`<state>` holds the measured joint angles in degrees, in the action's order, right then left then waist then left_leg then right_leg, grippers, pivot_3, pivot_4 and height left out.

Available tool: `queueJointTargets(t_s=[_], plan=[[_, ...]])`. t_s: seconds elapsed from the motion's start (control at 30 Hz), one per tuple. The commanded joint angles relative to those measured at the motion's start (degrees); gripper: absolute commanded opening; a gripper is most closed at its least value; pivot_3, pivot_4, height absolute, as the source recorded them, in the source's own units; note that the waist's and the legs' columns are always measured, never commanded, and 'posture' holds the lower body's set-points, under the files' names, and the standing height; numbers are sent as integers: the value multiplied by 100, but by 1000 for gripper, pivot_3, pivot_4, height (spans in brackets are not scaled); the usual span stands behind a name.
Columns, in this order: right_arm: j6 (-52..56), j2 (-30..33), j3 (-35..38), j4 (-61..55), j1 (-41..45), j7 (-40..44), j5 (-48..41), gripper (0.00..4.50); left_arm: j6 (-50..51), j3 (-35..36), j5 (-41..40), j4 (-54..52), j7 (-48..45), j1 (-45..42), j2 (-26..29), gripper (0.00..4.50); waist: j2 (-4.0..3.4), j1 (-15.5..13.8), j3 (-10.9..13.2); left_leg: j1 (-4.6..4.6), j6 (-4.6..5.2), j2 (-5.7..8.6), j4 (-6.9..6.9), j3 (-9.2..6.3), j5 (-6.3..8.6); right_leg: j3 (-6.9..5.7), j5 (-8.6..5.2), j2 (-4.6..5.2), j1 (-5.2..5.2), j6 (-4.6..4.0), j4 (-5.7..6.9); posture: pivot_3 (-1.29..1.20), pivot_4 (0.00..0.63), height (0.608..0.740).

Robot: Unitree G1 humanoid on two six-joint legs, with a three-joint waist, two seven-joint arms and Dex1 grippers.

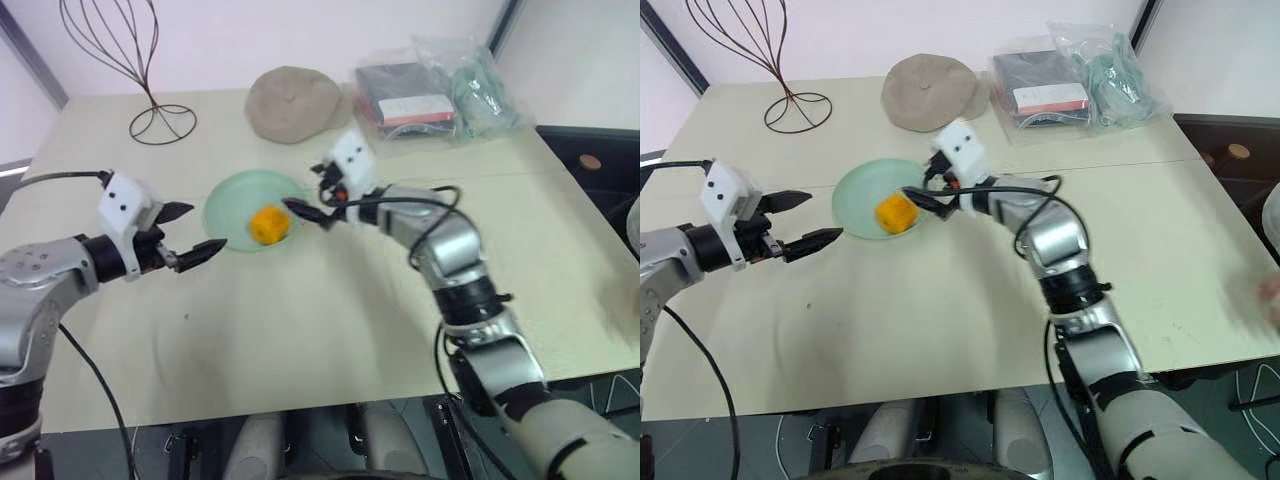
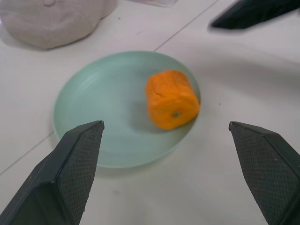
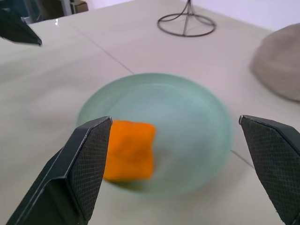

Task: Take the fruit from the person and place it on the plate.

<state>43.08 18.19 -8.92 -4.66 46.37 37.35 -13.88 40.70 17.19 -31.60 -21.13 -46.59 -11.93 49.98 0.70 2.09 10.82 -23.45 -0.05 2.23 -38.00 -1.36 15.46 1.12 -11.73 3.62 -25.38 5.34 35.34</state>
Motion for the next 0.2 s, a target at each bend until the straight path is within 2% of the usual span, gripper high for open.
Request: queueJointTargets(t_s=[0.03, 0.2], plan=[[589, 583, 471, -1121, -204, 295, -478, 4438, -66, 184, -71, -134, -84, 8, 130, 4500, 1, -9, 0, 0, 0, 0, 0, 0, 0, 0, 0, 0, 1, 0, 0, 0, 150, 740], [960, 1639, 983, -2078, -857, 715, -953, 4438, -110, 181, -93, -117, -197, 83, 183, 4500, 2, -9, -1, 1, 1, -1, -1, 1, 0, 0, 0, 1, 3, 0, 0, 0, 150, 740]])
